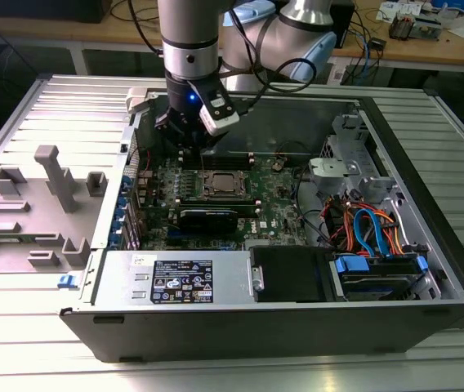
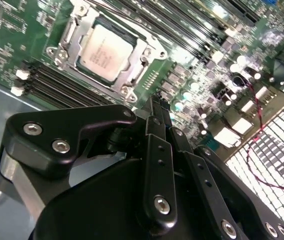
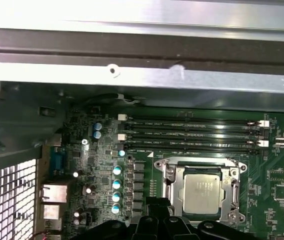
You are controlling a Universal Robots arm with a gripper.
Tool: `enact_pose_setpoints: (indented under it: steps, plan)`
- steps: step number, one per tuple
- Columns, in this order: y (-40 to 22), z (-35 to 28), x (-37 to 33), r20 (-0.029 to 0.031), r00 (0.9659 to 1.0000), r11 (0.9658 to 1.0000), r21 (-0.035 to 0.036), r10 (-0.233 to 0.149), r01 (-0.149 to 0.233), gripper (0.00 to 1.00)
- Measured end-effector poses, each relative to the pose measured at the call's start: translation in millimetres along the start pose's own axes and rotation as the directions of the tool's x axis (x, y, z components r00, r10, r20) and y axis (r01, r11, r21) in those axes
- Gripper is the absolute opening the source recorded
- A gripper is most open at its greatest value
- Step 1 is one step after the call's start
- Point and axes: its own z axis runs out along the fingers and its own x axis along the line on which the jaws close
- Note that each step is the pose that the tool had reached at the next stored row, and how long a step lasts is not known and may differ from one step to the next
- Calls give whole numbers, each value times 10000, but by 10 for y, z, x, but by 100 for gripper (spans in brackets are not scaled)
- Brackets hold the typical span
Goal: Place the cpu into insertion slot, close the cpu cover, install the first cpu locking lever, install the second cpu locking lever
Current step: 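Install the first cpu locking lever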
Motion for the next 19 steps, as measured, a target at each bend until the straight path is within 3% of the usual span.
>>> enact_pose_setpoints:
  steps: [3,19]
  plan:
    - [18,-1,25,0,10000,10000,1,0,0,11]
    - [263,-2,14,-1,10000,10000,10,-2,2,11]
